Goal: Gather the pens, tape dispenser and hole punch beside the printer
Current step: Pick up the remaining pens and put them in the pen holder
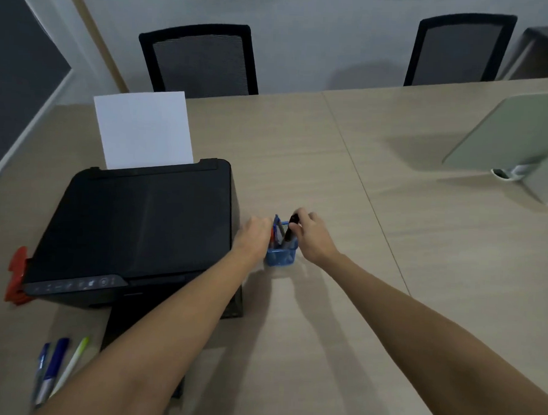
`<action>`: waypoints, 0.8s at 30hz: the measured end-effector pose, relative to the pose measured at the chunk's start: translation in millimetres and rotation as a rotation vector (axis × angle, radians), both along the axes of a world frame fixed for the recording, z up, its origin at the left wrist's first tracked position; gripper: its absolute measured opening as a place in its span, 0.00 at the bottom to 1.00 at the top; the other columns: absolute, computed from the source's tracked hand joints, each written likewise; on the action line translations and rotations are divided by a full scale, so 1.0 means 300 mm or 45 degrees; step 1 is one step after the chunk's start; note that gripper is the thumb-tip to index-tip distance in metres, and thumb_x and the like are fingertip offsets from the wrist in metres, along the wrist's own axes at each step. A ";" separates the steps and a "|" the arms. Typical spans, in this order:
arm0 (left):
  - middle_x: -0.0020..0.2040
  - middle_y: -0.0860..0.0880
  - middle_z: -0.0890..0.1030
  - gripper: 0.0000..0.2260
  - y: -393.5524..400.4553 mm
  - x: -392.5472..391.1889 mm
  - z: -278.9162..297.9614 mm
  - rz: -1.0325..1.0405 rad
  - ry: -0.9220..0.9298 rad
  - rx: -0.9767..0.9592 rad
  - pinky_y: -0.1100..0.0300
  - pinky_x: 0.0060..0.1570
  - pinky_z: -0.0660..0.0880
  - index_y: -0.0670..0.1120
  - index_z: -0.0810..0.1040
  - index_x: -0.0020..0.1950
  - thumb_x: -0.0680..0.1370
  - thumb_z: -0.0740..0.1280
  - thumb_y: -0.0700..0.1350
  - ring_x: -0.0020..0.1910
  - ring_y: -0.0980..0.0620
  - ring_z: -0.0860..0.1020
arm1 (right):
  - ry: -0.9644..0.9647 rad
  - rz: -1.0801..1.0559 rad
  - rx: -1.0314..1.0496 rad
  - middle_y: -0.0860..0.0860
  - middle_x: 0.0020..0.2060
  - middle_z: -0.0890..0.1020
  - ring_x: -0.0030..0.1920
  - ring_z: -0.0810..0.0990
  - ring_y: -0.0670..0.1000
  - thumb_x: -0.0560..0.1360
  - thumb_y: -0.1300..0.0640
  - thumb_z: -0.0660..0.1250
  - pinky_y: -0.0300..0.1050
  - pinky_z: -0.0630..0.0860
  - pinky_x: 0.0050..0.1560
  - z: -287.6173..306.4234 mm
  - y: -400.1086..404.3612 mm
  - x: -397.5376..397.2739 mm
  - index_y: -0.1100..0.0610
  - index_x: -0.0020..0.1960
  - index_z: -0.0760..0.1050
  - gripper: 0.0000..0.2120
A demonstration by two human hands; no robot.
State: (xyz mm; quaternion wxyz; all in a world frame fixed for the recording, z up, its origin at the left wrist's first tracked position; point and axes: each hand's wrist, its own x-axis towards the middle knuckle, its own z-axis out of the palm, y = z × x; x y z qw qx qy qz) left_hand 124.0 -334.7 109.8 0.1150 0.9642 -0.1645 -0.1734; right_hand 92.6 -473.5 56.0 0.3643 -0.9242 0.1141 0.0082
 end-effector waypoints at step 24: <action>0.50 0.46 0.83 0.10 0.824 0.059 0.320 0.487 -0.002 -0.792 0.61 0.42 0.77 0.44 0.80 0.55 0.74 0.70 0.41 0.44 0.52 0.81 | -0.387 0.120 -0.034 0.58 0.47 0.81 0.46 0.76 0.56 0.81 0.56 0.55 0.44 0.66 0.46 0.403 0.531 0.112 0.61 0.54 0.74 0.12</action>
